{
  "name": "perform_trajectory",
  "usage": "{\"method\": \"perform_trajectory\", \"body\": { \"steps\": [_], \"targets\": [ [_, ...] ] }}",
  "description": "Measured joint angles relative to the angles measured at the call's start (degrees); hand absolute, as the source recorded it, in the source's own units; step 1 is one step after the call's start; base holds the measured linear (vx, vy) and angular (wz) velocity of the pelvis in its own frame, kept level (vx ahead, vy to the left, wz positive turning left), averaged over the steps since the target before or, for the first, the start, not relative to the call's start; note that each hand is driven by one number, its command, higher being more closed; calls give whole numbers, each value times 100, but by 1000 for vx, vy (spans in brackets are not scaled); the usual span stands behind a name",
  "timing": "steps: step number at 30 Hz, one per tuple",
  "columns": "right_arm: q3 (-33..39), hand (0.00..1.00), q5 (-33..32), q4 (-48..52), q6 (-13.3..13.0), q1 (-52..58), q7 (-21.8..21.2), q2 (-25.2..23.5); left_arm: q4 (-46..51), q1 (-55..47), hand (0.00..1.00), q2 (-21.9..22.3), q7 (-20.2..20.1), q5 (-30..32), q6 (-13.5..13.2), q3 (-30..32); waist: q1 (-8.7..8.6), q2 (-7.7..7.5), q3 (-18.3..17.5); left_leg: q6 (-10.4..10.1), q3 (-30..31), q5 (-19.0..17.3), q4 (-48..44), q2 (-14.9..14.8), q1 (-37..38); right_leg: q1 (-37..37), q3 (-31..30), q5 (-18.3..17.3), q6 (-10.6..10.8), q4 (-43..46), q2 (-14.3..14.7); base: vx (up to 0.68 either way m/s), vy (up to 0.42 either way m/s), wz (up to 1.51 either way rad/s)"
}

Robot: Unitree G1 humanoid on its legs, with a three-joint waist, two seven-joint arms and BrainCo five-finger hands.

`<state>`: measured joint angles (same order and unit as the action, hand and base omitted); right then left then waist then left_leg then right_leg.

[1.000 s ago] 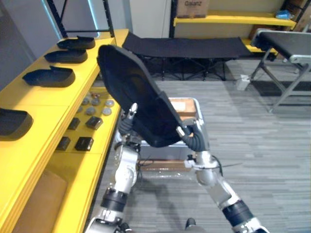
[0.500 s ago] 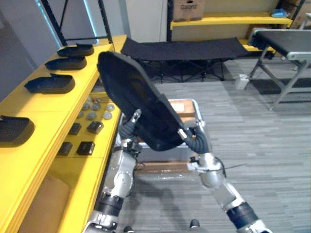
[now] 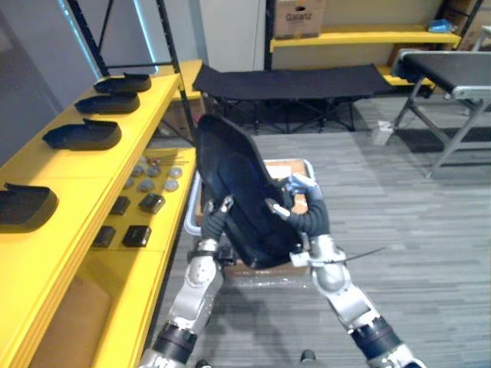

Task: Walk over and take plastic housings, then place them on the shelf

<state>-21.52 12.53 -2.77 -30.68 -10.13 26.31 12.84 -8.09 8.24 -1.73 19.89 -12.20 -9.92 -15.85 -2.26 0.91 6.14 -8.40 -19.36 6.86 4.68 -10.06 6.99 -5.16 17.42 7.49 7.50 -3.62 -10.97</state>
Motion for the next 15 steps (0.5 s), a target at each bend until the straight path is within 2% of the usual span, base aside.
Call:
{"method": "perform_trajectory", "body": {
  "steps": [2,5,9,13,15],
  "targets": [
    [66,0,8,89,4,-15,34,-30,20,0,100,24,274,282,0,114,1,-5,-6,0,0,0,14,-1,4,-3,-1,-1,3,1,1,0,0,0],
    [526,0,-164,561,91,-17,-5,-57,30,-7,100,87,782,620,-1,408,2,-11,-9,0,-3,0,22,-1,21,-18,-4,-4,8,2,2,0,0,0],
    [1216,0,-808,958,379,136,-399,-32,348,-126,100,120,1470,905,-4,956,-11,-45,-25,-7,-17,-6,27,-4,103,-91,-13,-17,5,-4,5,0,0,0],
    [1583,0,-1556,1234,546,680,-799,-44,633,-170,100,116,1810,1216,-67,1204,-7,-121,-64,-33,-29,-32,31,-5,96,-84,-18,-33,17,-7,5,0,0,0],
    [1921,0,-1999,1289,724,1137,-936,-177,748,-238,100,122,1826,1318,-247,1325,-23,-159,-81,-40,-43,-65,31,-5,95,-71,-33,-37,21,-7,4,15,19,-3]
  ]
}}
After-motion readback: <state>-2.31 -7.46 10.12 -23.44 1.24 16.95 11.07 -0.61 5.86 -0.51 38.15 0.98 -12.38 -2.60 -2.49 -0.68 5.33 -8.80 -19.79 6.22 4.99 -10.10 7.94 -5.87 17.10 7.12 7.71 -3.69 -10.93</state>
